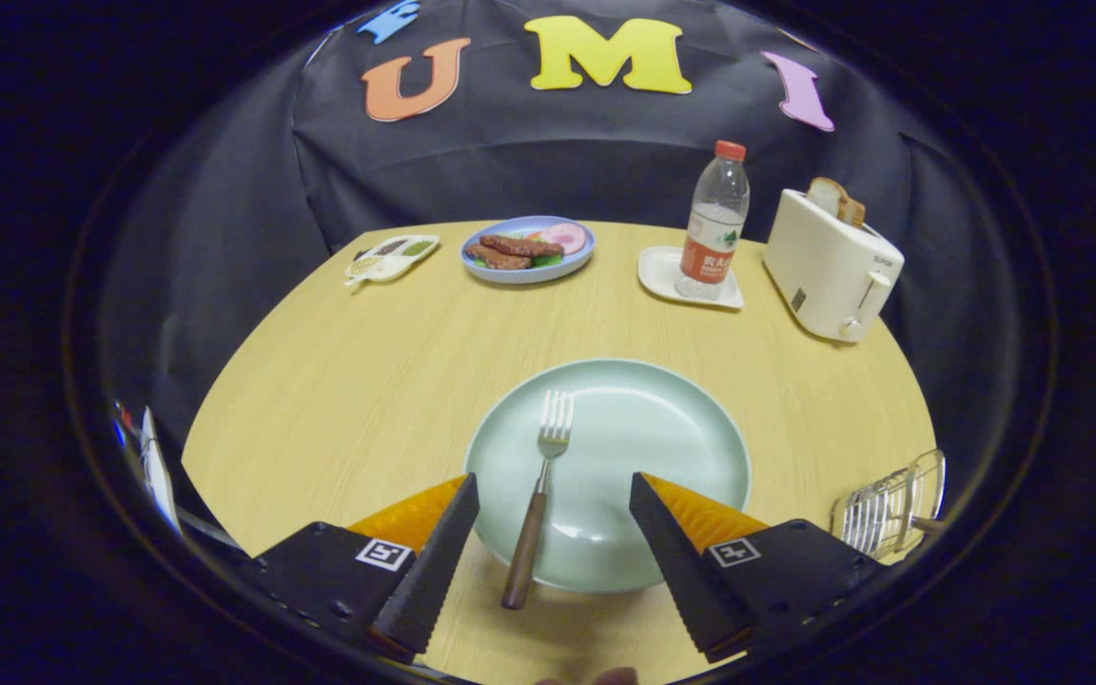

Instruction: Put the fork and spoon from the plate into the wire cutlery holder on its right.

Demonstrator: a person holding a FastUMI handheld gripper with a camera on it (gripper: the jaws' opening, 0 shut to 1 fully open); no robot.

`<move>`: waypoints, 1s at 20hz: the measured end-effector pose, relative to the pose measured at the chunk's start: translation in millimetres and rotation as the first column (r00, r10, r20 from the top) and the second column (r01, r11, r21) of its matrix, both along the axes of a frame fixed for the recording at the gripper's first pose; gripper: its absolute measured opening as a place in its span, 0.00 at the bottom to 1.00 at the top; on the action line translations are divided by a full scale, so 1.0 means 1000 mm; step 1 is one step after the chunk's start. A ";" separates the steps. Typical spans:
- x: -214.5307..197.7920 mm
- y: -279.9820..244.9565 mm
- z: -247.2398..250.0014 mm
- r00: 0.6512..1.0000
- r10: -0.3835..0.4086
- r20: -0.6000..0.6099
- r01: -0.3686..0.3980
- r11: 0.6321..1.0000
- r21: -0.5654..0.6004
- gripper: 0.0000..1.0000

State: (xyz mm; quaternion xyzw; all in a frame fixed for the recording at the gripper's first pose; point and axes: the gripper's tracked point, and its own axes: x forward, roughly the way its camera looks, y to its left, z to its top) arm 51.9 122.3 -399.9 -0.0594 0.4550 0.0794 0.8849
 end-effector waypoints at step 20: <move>0.000 -0.016 -0.029 0.989 -0.098 -0.111 0.094 0.995 -0.043 0.01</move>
